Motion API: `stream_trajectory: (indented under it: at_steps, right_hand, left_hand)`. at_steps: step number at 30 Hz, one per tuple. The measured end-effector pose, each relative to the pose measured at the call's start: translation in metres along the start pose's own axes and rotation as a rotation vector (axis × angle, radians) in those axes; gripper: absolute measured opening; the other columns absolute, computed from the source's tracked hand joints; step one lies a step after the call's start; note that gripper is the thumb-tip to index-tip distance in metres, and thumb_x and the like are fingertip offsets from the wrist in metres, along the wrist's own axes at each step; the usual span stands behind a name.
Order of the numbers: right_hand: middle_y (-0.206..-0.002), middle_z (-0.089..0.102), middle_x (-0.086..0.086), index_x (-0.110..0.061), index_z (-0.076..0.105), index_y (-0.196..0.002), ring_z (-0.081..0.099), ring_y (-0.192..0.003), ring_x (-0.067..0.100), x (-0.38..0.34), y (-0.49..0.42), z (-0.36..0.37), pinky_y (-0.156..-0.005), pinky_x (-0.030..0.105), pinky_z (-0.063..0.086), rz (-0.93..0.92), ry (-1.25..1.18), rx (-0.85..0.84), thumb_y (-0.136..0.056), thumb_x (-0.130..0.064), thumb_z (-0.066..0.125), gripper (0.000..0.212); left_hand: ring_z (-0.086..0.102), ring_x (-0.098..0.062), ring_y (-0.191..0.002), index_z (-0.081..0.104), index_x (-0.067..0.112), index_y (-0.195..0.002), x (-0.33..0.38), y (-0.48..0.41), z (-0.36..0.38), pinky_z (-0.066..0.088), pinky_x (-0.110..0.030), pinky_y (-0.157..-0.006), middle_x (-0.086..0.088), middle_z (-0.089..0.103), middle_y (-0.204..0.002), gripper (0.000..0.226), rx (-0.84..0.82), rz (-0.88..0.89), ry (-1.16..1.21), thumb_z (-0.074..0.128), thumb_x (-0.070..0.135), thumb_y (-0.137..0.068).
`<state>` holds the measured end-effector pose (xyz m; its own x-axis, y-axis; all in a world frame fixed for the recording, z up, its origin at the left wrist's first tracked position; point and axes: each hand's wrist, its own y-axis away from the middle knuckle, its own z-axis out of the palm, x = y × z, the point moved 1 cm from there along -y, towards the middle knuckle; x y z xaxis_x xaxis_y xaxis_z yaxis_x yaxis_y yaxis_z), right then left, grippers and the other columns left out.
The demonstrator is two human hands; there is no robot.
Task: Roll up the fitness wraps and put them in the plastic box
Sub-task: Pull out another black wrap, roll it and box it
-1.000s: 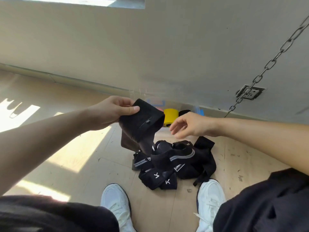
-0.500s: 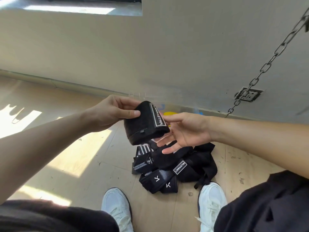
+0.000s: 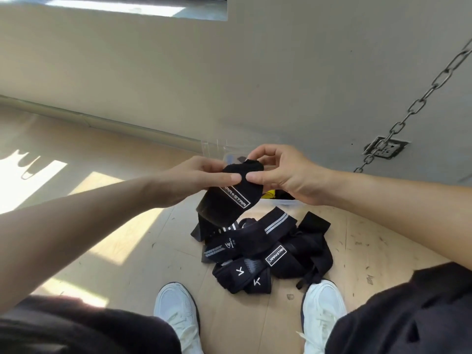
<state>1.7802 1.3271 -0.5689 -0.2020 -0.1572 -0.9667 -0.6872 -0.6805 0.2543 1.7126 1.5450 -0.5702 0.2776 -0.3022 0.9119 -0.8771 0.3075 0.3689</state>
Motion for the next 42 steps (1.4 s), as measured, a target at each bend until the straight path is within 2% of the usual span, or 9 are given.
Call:
stream_trajectory:
  at_steps: [4, 8, 11, 17, 22, 29, 33, 36, 42]
  right_hand:
    - [-0.111, 0.065, 0.012, -0.011, 0.061, -0.089, 0.07, -0.088, 0.023, -0.002, 0.001, 0.004, -0.07, 0.033, 0.062, -0.011, 0.03, 0.017, -0.084, 0.008, 0.072, 0.023]
    - [-0.075, 0.06, 0.01, -0.007, 0.06, -0.081, 0.058, -0.057, 0.011, 0.008, -0.001, -0.003, -0.054, 0.02, 0.049, -0.036, 0.177, 0.04, -0.085, 0.011, 0.071, 0.022]
    - [-0.083, 0.069, 0.014, -0.008, 0.067, -0.084, 0.06, -0.064, 0.012, 0.029, -0.002, -0.004, -0.061, 0.023, 0.052, -0.018, 0.365, 0.011, -0.084, 0.006, 0.075, 0.016]
    - [-0.088, 0.072, -0.008, -0.02, 0.072, -0.091, 0.062, -0.073, -0.001, 0.087, -0.015, 0.006, -0.07, 0.014, 0.05, 0.121, 0.854, -0.297, -0.084, -0.018, 0.08, 0.01]
    - [-0.111, 0.071, 0.002, -0.017, 0.069, -0.113, 0.065, -0.097, 0.014, 0.133, -0.064, 0.046, -0.083, 0.025, 0.052, 0.137, 1.058, -0.378, -0.089, -0.029, 0.075, 0.027]
    - [-0.145, 0.054, 0.003, -0.026, 0.047, -0.146, 0.049, -0.134, 0.026, 0.205, -0.087, 0.09, -0.112, 0.046, 0.039, 0.171, 1.258, -0.429, -0.089, -0.042, 0.072, 0.065]
    - [-0.151, 0.037, 0.007, -0.031, 0.032, -0.154, 0.033, -0.14, 0.032, 0.227, -0.093, 0.098, -0.114, 0.054, 0.03, 0.139, 1.459, -0.472, -0.085, -0.054, 0.071, 0.082]
    - [-0.143, 0.042, 0.006, -0.032, 0.043, -0.146, 0.035, -0.134, 0.031, 0.229, -0.094, 0.095, -0.109, 0.051, 0.032, 0.149, 1.463, -0.452, -0.084, -0.057, 0.07, 0.072]
    - [-0.091, 0.052, -0.003, -0.024, 0.065, -0.08, 0.041, -0.093, 0.019, 0.202, -0.079, 0.089, -0.086, 0.036, 0.032, 0.049, 1.334, -0.385, -0.088, -0.046, 0.069, 0.024]
  left_hand:
    - [0.072, -0.029, -0.094, 0.067, 0.006, -0.118, -0.005, -0.002, 0.002, 0.056, -0.036, -0.084, -0.027, 0.071, -0.112, 0.033, 0.089, 0.011, -0.005, 0.072, 0.026, -0.091]
    - [0.074, -0.032, -0.092, 0.07, 0.01, -0.114, -0.019, 0.004, -0.017, 0.06, -0.039, -0.083, -0.022, 0.075, -0.106, 0.017, 0.062, -0.072, -0.148, 0.066, 0.014, -0.098]
    - [0.075, -0.032, -0.093, 0.073, 0.014, -0.109, -0.029, 0.007, -0.036, 0.061, -0.04, -0.083, -0.01, 0.078, -0.098, 0.013, 0.131, -0.145, -0.379, 0.07, 0.015, -0.096]
    - [0.068, -0.025, -0.087, 0.072, 0.03, -0.101, -0.048, 0.013, -0.07, 0.052, -0.034, -0.075, 0.003, 0.072, -0.089, 0.011, 0.207, -0.208, -0.718, 0.074, 0.024, -0.092]
    - [0.063, -0.016, -0.08, 0.071, 0.027, -0.11, -0.059, 0.021, -0.075, 0.045, -0.027, -0.061, 0.003, 0.07, -0.091, 0.015, 0.183, -0.233, -0.753, 0.071, 0.026, -0.095]
    - [0.063, -0.026, -0.095, 0.072, 0.027, -0.114, -0.075, 0.025, -0.082, 0.048, -0.029, -0.077, -0.004, 0.067, -0.101, 0.019, 0.191, -0.243, -0.771, 0.071, 0.029, -0.095]
    - [0.063, -0.025, -0.096, 0.071, 0.029, -0.112, -0.078, 0.025, -0.084, 0.049, -0.03, -0.077, -0.001, 0.065, -0.098, 0.017, 0.191, -0.26, -0.756, 0.071, 0.03, -0.095]
    - [0.062, -0.025, -0.096, 0.072, 0.027, -0.114, -0.077, 0.023, -0.081, 0.047, -0.03, -0.075, -0.004, 0.066, -0.104, 0.019, 0.19, -0.25, -0.762, 0.071, 0.03, -0.095]
    - [0.061, -0.022, -0.087, 0.072, 0.024, -0.116, -0.078, 0.026, -0.078, 0.048, -0.03, -0.071, 0.0, 0.065, -0.096, 0.022, 0.167, -0.256, -0.78, 0.071, 0.029, -0.095]
